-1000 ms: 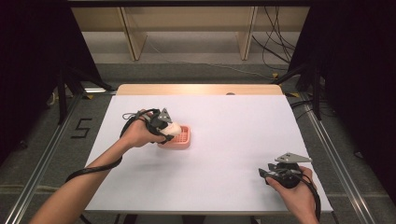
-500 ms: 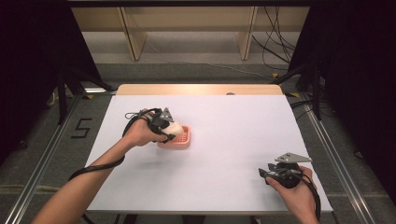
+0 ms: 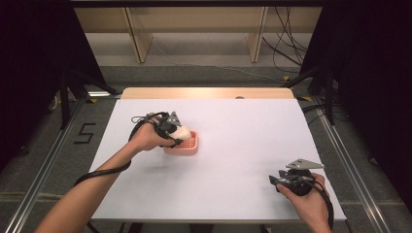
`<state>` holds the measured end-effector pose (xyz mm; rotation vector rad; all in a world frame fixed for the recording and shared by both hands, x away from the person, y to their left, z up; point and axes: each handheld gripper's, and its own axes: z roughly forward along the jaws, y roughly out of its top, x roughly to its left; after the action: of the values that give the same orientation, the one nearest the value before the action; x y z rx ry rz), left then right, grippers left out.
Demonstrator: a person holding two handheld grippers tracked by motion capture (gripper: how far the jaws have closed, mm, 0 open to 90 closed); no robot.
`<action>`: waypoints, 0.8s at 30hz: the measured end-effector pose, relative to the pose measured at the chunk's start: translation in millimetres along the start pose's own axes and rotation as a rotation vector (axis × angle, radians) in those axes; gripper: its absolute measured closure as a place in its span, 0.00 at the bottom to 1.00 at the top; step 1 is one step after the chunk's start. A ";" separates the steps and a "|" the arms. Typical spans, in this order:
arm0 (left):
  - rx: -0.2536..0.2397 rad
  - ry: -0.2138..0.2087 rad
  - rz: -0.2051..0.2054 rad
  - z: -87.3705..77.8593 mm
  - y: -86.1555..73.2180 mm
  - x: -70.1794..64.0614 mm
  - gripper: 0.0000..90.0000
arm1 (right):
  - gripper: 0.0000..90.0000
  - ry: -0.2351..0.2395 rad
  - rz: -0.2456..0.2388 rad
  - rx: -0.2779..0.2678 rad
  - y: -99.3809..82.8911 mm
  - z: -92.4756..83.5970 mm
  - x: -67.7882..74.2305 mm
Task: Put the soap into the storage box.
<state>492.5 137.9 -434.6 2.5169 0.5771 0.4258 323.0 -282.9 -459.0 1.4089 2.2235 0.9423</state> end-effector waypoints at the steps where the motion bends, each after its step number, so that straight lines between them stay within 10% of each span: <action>1: -0.002 0.002 0.008 0.5 -0.3 0.8 0.54 | 0.60 0.002 0.006 0.005 -0.1 0.1 0.1; 24: 0.036 -0.001 0.015 6.6 -0.5 5.7 0.54 | 0.60 0.003 0.035 0.023 -0.1 -1.5 2.8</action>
<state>499.9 138.3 -439.2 2.5576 0.5704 0.4238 320.7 -281.0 -457.8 1.4616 2.2259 0.9334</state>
